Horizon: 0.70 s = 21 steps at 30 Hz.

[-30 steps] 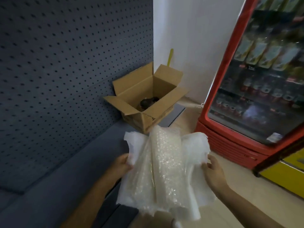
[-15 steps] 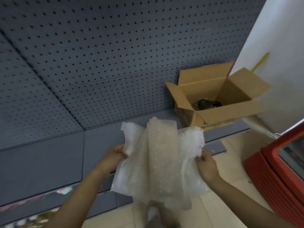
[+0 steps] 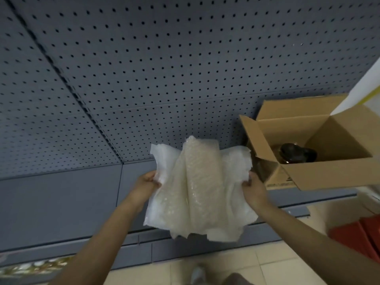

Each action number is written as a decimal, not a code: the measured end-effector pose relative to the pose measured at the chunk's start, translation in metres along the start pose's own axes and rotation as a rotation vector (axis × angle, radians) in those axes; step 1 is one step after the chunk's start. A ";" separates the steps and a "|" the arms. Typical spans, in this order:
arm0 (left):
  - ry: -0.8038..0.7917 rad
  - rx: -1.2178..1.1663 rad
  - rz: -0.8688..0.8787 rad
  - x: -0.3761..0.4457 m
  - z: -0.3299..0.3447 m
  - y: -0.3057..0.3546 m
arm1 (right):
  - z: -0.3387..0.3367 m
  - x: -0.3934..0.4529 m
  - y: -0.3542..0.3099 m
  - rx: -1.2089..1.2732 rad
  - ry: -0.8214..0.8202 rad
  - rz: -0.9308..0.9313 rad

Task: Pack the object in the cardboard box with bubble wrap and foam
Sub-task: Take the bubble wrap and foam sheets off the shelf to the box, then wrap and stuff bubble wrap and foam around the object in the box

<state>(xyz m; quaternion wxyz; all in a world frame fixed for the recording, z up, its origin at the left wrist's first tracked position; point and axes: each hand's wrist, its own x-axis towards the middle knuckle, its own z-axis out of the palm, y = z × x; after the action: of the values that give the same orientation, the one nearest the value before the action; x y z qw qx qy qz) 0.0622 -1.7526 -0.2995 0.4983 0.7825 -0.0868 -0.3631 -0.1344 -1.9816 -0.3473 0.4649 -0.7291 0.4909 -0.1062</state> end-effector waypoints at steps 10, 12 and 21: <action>0.077 -0.047 -0.029 0.052 0.042 -0.001 | -0.005 0.069 0.005 -0.071 0.004 0.095; 0.136 -0.076 -0.055 0.060 0.048 -0.003 | -0.005 0.079 0.009 -0.159 0.012 0.094; 0.265 -0.017 -0.073 0.074 0.048 -0.019 | -0.011 0.090 0.010 -0.233 -0.099 0.189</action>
<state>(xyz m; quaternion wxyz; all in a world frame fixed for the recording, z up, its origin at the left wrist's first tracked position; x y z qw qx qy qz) 0.0799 -1.8150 -0.3628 0.4984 0.8220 0.0112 -0.2753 -0.1025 -2.0622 -0.3762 0.4087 -0.7330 0.5428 0.0316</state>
